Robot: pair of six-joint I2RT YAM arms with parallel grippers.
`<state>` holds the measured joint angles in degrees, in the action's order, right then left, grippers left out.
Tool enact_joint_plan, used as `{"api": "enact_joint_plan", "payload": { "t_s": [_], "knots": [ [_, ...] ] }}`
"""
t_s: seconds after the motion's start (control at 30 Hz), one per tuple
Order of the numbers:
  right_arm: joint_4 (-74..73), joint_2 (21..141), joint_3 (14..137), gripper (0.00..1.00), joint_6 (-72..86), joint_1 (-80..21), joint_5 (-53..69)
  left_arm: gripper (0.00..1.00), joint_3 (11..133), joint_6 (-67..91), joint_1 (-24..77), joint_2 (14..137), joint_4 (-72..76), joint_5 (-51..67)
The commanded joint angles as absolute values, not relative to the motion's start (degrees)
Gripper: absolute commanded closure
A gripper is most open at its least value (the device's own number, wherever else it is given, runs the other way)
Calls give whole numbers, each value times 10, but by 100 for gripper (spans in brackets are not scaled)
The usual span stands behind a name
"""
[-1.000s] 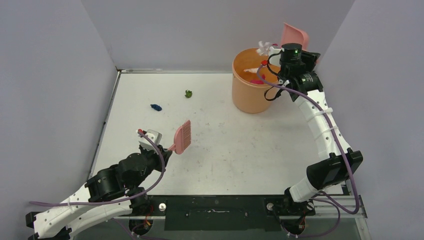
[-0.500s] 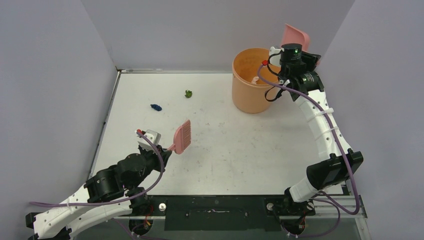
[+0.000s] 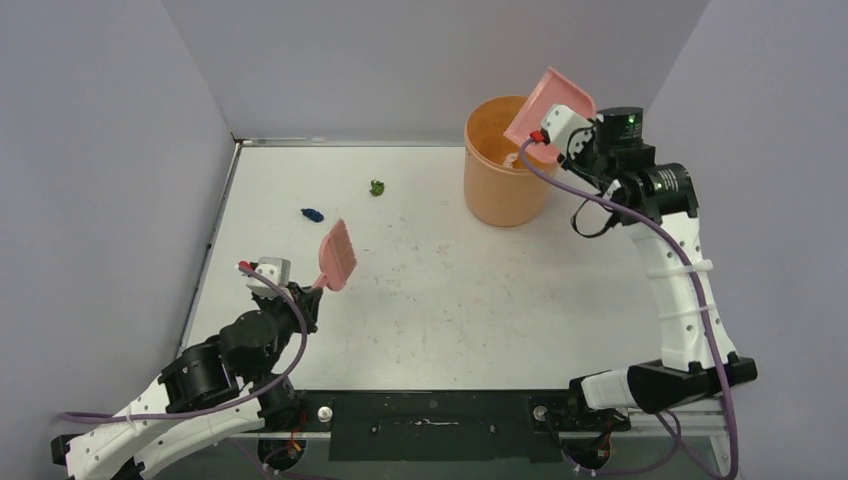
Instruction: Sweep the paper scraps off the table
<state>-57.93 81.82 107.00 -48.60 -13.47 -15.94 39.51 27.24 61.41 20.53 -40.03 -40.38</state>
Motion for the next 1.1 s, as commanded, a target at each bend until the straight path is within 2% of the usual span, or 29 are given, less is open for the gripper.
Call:
{"api": "enact_joint_plan", "payload": {
  "t_s": [0.0,0.13,0.27,0.33,0.47,0.57,0.63,0.7,0.83,1.07],
  "knots": [
    [-637,721,979,95,-460,-141,68,100,416,307,608,179,-332,-565],
    [-641,652,860,95,-478,-164,134,100,433,254,607,226,-210,-657],
    [-642,607,728,95,-515,-169,195,100,451,162,577,333,-25,-681],
    [-641,597,682,95,-509,-178,222,100,484,199,514,402,-10,-621],
    [-619,591,616,95,-468,-197,268,100,557,378,316,552,-56,-368],
    [-568,592,576,95,-423,-209,291,100,552,449,238,636,50,-229],
    [-528,601,561,95,-393,-213,287,100,563,477,214,695,110,-177],
    [-483,617,545,95,-345,-215,268,100,577,510,199,753,163,-134],
    [-434,657,504,95,-313,-225,311,100,605,583,182,858,255,-87],
    [-357,702,475,95,-290,-263,277,100,708,659,169,1027,260,-65]
  ]
}}
